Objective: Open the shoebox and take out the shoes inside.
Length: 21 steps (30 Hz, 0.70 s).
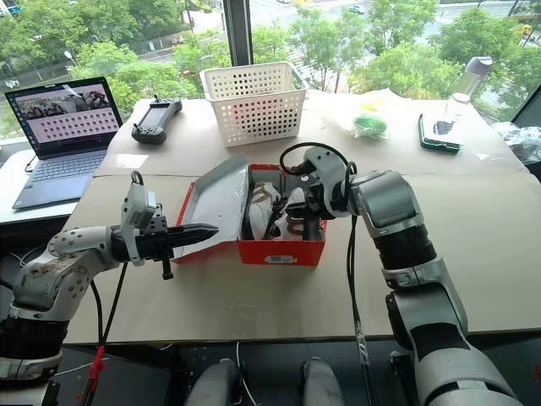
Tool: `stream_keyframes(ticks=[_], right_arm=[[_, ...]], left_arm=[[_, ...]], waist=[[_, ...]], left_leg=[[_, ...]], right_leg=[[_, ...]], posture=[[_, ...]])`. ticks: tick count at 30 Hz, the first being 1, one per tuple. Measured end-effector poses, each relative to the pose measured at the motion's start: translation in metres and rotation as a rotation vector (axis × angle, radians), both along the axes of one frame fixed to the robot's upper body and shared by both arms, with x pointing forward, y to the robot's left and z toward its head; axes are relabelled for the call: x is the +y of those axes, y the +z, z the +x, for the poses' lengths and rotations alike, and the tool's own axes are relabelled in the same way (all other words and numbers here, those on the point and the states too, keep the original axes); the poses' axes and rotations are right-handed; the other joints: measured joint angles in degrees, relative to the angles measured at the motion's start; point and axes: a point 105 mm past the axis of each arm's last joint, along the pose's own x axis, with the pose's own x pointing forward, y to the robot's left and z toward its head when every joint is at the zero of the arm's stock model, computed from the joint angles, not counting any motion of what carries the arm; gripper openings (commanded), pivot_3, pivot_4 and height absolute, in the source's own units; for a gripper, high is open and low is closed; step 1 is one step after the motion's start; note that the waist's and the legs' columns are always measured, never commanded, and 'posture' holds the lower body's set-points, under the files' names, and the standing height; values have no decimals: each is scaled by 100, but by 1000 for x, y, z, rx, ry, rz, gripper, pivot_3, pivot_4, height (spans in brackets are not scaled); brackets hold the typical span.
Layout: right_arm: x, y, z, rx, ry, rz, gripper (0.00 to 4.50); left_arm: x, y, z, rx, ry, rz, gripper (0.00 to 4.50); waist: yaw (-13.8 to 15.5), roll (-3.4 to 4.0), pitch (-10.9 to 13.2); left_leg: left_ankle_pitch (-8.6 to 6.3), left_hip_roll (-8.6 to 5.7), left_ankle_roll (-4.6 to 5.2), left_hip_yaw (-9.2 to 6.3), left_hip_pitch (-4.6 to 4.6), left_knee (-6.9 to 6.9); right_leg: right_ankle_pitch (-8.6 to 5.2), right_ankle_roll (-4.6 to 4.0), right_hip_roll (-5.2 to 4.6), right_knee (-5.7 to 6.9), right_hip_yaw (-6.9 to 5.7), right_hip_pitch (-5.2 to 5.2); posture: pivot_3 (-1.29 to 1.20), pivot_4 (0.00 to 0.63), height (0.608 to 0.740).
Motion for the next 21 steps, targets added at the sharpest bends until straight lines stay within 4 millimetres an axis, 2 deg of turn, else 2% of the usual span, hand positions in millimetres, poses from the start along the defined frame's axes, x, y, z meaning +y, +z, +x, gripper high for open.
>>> stream_keyframes(ticks=[5,8,15,21], right_arm=[[4,-9,-2,25,12,9,4118],[5,-14,-2,32,15,12,3445],[4,-17,0,24,7,4,1145],[4,-17,0,27,9,3,1145]], left_arm=[[0,0,0,-1,5,0,0],[0,0,1,-1,10,0,0],[1,0,1,-2,14,0,0],[1,0,2,-1,17,0,0]], waist=[[0,-2,-1],[6,-3,-2],[10,-11,-7],[11,-12,-8]], left_leg=[[0,0,0,0,1,0],[0,0,0,0,3,0],[0,0,0,0,5,0],[0,0,0,0,4,0]], right_leg=[[0,0,0,0,0,1],[-1,1,0,0,0,3],[-4,5,0,-1,0,5],[-4,5,-1,0,0,5]], posture=[[0,150,733],[0,150,733],[0,150,733],[0,150,733]])
